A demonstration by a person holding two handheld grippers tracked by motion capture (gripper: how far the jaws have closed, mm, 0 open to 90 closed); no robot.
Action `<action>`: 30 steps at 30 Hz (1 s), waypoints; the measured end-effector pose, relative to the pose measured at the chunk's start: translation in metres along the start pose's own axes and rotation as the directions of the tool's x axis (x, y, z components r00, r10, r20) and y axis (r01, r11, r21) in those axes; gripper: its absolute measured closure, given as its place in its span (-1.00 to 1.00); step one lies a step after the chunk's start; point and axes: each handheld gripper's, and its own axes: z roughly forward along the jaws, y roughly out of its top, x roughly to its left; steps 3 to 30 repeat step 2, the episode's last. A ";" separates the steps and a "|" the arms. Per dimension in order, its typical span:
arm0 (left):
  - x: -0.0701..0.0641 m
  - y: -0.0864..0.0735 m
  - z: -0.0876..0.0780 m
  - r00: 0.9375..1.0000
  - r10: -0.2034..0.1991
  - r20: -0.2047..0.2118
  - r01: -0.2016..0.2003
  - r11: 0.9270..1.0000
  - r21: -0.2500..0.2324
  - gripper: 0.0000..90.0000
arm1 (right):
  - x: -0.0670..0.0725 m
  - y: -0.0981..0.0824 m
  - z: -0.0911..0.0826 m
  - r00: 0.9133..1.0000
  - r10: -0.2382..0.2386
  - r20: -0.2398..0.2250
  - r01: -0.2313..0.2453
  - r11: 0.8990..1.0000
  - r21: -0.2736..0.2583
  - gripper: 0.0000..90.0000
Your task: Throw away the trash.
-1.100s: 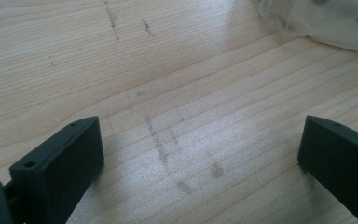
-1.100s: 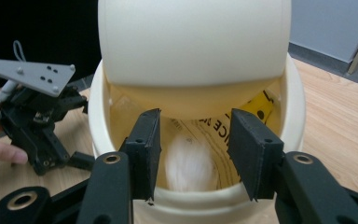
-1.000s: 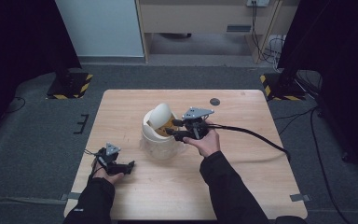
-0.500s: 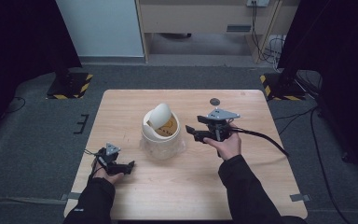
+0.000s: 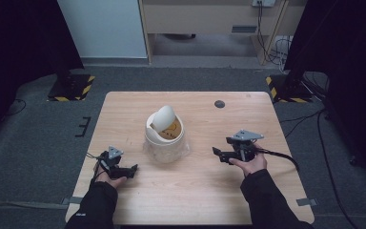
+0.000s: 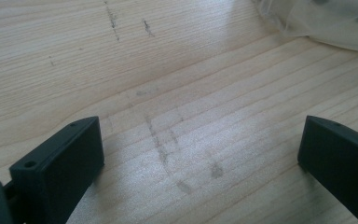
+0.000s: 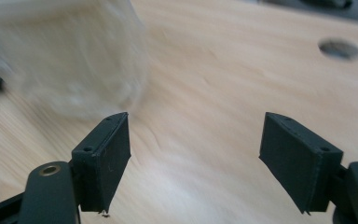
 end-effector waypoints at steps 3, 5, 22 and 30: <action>0.000 0.000 0.000 1.000 0.000 0.000 0.000 1.000 0.000 -1.00 | -0.008 -0.012 -0.002 1.000 0.017 0.022 -0.018 0.999 0.032 -0.46; 0.000 0.000 0.000 1.000 0.000 0.000 0.000 1.000 0.000 -1.00 | -0.008 -0.012 -0.002 1.000 0.017 0.022 -0.018 0.999 0.032 -0.46; 0.000 0.000 0.000 1.000 0.000 0.000 0.000 1.000 0.000 -1.00 | -0.008 -0.012 -0.002 1.000 0.017 0.022 -0.018 0.999 0.032 -0.46; 0.000 0.000 0.000 1.000 0.000 0.000 0.000 1.000 0.000 -1.00 | -0.008 -0.012 -0.002 1.000 0.017 0.022 -0.018 0.999 0.032 -0.46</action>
